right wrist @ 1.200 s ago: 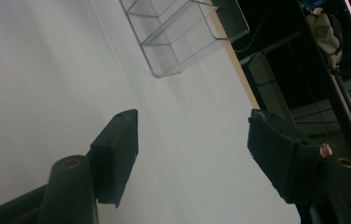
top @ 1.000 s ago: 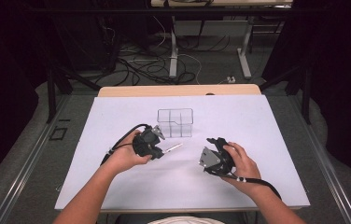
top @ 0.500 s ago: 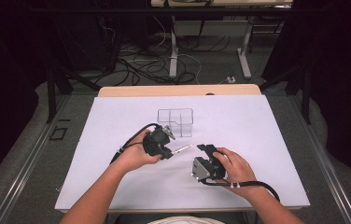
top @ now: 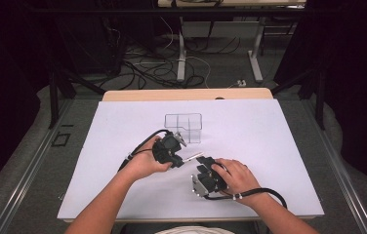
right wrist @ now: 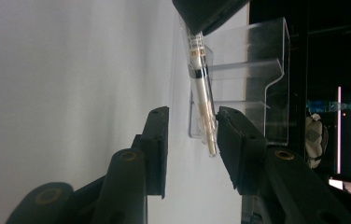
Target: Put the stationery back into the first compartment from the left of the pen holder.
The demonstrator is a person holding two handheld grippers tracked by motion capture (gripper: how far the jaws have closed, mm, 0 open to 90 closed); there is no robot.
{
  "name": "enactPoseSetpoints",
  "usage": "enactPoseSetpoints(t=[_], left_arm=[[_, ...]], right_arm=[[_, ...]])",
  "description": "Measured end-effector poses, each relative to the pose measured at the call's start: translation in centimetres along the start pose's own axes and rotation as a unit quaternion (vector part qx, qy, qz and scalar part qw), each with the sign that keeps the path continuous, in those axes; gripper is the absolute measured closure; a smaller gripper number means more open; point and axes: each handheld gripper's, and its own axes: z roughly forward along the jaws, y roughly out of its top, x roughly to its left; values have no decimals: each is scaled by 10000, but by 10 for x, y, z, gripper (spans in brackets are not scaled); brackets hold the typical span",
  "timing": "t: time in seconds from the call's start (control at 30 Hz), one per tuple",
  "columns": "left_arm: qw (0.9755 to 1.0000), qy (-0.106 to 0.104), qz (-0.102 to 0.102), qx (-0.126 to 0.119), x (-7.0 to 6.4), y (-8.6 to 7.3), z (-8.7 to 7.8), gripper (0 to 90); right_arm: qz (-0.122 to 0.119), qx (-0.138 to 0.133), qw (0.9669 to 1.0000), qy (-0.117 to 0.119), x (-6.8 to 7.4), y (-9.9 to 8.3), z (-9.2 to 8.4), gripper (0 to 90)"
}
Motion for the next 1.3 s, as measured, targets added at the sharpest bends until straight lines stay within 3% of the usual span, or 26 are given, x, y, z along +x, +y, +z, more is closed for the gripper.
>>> enactPoseSetpoints(t=[0.33,0.57,0.67,1.0,1.3], left_arm=[[9999,-65,-68,68,1,-2,3,791],[9999,-94,-75,34,0,-3,4,791],[9999,-92,-60,24,0,-2,4,791],[9999,-108,-42,33,-1,-2,5,791],[9999,-120,-74,-12,0,-2,6,790]], right_arm=[[-348,0,9994,-73,0,13,12,683],[-723,26,9973,-118,-1,21,19,707],[-862,114,9962,-20,-1,23,22,733],[-1001,210,9947,48,2,24,26,785],[-967,247,9950,50,2,24,27,793]])
